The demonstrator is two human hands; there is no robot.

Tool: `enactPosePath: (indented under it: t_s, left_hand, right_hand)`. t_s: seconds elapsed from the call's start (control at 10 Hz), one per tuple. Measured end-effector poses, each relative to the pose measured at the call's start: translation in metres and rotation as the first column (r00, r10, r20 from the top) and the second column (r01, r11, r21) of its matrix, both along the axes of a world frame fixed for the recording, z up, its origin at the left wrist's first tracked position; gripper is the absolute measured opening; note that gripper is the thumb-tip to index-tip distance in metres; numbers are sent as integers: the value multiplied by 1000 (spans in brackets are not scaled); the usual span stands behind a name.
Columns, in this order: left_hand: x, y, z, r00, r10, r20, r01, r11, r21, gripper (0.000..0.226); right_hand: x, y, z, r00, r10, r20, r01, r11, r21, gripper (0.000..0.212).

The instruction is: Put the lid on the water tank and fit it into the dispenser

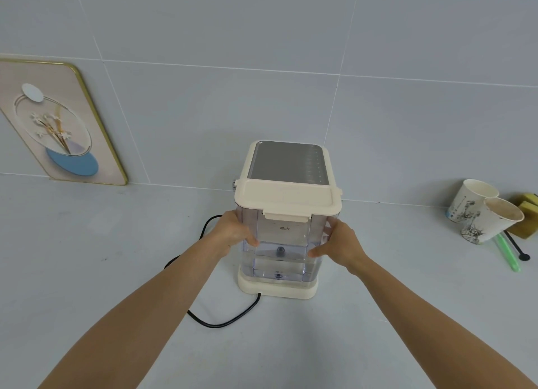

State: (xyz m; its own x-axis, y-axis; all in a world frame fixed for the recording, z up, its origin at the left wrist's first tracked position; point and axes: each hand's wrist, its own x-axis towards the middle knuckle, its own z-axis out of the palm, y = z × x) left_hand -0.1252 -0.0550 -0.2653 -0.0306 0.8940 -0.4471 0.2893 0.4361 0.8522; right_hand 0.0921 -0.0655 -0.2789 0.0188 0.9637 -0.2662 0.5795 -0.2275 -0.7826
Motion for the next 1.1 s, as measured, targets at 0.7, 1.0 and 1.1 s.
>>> enactPosePath:
  t_s: [0.7,1.0,1.1]
  left_hand:
    - [-5,-17,0,985,-147,-85,155,983,96,48]
    - [-16,-35,1,953,-80,-291,171,938,302,72]
    - [-14,-46,20,947,-33,-320,168,899,404,73]
  right_hand:
    - [1,-9,2,999,39,11,-38,999,-32,79]
    - [2,-29,26,995,96,34,-100,986,131,85]
    - [0,-36,43,994,110,-11,-104,965,241,87]
